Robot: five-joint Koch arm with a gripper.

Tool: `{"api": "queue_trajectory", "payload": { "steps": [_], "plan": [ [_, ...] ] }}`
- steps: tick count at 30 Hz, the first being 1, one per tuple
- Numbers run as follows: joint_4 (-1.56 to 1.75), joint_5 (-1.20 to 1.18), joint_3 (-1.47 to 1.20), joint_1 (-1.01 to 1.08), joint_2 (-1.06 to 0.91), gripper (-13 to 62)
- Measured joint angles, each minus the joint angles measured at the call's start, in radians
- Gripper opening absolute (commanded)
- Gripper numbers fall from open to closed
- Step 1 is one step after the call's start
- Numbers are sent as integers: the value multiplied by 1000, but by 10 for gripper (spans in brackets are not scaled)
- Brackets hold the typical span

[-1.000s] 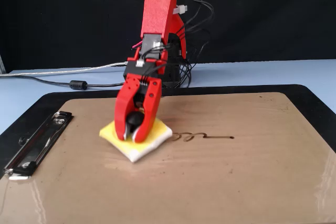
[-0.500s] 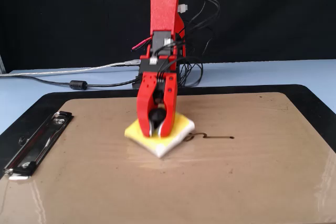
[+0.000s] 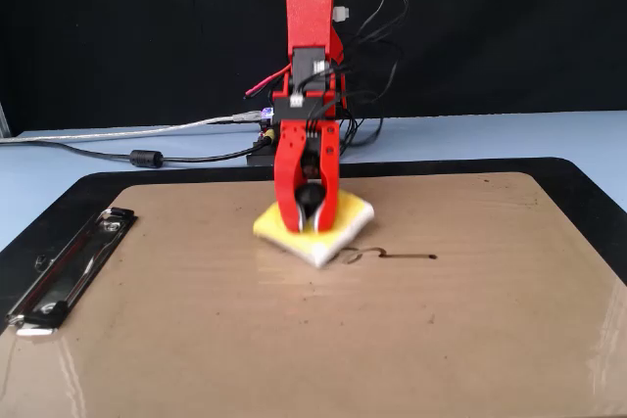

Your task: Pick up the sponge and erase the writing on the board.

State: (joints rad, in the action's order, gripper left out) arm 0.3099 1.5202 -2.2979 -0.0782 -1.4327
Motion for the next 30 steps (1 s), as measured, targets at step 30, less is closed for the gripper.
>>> {"api": "queue_trajectory", "payload": {
  "steps": [30],
  "plan": [
    [23, 64, -156, -140, -149, -78]
  ]
}}
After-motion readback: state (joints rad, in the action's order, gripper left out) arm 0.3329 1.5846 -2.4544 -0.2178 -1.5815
